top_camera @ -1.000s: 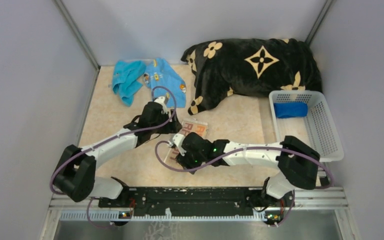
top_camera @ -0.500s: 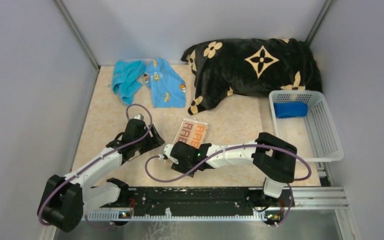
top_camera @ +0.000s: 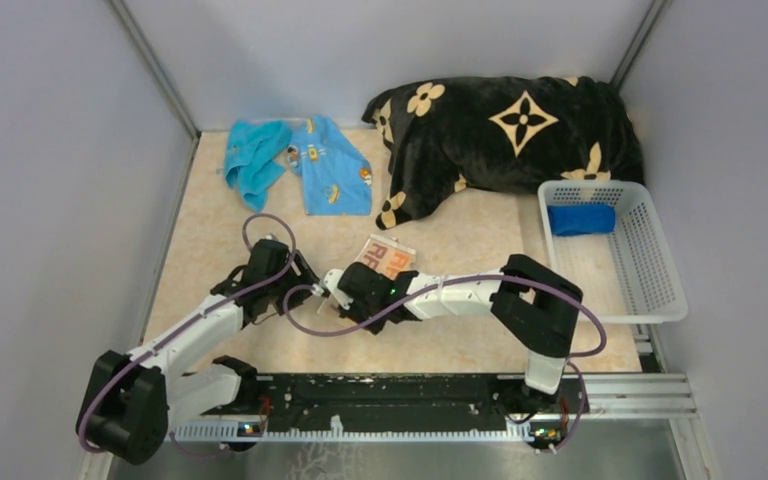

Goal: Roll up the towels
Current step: Roll the towel at the center of the board.

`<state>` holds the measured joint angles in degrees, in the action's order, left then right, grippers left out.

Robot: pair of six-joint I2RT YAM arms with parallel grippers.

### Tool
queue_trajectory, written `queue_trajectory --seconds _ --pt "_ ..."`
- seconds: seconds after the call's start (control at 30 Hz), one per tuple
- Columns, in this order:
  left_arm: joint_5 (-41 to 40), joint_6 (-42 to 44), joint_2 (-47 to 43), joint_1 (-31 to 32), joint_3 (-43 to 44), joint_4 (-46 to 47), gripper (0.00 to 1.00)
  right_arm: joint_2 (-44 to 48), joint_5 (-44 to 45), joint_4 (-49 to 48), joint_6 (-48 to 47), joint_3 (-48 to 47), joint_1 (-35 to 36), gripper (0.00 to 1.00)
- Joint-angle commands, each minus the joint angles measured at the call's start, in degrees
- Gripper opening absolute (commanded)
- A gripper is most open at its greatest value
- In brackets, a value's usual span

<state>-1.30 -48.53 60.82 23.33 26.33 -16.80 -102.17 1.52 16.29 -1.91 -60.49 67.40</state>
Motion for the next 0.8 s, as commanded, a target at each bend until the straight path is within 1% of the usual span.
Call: queue_trajectory --seconds 0.0,0.1,0.2,0.33,0.47,0.53,0.6,0.63,0.77 --pt "0.76 -3.72 -2.31 -0.44 -0.02 -1.94 0.76 -0.29 -10.68 -1.64 4.80 0.37 -3.85 0.13" --pt "3.69 -4.94 -2.87 -0.47 -0.71 -2.02 0.76 -0.35 -15.58 -2.85 8.16 0.59 -5.61 0.10" --pt "6.13 -6.19 -2.81 -0.40 -1.23 -2.02 0.74 -0.57 -20.63 -5.44 12.61 1.75 -7.17 0.09" --pt "7.32 -7.84 -3.15 -0.34 -2.10 -2.94 0.74 -1.28 -27.80 -11.89 19.90 4.55 -10.23 0.08" --pt "7.58 -9.75 -5.01 -0.31 -3.11 -3.07 0.72 -2.79 -31.83 -14.80 24.27 5.79 -12.01 0.07" --pt "7.82 -9.98 -5.56 -0.34 -3.13 -2.58 0.70 -3.76 -33.88 -16.18 26.44 6.21 -13.07 0.07" --pt "8.83 -9.44 -5.36 -0.26 -3.20 -1.66 0.65 -4.50 -35.05 -17.21 27.75 6.86 -13.84 0.07" --pt "9.31 -9.34 -4.89 -0.26 -3.33 -1.25 0.62 -4.60 -35.20 -17.68 28.19 7.21 -14.03 0.07" --pt "10.25 -9.61 -1.37 0.38 -3.91 1.26 0.55 -4.93 -34.19 -17.64 28.51 7.52 -14.19 0.08"
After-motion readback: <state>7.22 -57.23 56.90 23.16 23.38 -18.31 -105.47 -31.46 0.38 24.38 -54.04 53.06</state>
